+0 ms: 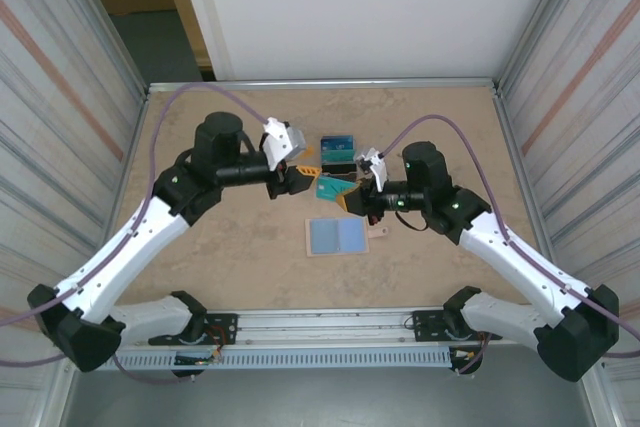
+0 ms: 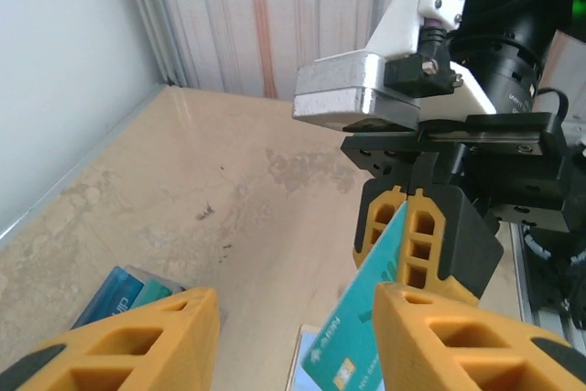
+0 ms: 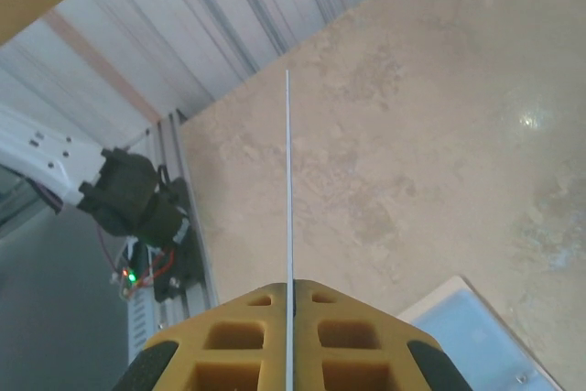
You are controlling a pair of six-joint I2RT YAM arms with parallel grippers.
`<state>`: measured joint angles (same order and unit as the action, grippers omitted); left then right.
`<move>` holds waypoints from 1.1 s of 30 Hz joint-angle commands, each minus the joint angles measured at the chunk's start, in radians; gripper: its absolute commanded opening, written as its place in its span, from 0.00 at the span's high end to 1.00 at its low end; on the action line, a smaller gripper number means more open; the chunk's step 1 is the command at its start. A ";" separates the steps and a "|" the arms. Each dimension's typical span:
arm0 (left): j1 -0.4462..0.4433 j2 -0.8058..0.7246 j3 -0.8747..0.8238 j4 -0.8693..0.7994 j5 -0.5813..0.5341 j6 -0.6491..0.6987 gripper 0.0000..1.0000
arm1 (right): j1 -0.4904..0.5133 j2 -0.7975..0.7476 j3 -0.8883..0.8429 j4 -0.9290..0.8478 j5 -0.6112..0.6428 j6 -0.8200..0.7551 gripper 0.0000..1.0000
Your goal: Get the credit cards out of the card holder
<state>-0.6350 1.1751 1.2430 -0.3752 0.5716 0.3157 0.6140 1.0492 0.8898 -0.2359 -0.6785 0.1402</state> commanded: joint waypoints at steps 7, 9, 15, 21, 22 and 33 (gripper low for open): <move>-0.074 0.151 0.191 -0.318 0.126 0.227 0.52 | -0.004 -0.032 0.043 -0.127 -0.023 -0.104 1.00; -0.101 0.174 0.207 -0.346 0.123 0.263 0.52 | -0.004 -0.030 0.046 -0.132 -0.032 -0.106 1.00; -0.114 0.259 0.261 -0.394 0.134 0.284 0.54 | -0.005 -0.032 0.054 -0.140 -0.056 -0.113 1.00; -0.112 0.338 0.339 -0.480 0.161 0.306 0.66 | -0.005 -0.032 0.060 -0.147 -0.069 -0.117 1.00; -0.111 0.347 0.346 -0.489 0.163 0.309 0.67 | -0.005 -0.032 0.060 -0.150 -0.069 -0.117 1.00; -0.080 0.377 0.355 -0.501 0.172 0.334 1.00 | -0.011 -0.053 0.028 -0.130 0.074 -0.098 0.67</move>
<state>-0.7422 1.5440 1.5841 -0.8665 0.7513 0.6292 0.6075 1.0290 0.9161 -0.3771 -0.6712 0.0360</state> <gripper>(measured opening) 0.066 0.246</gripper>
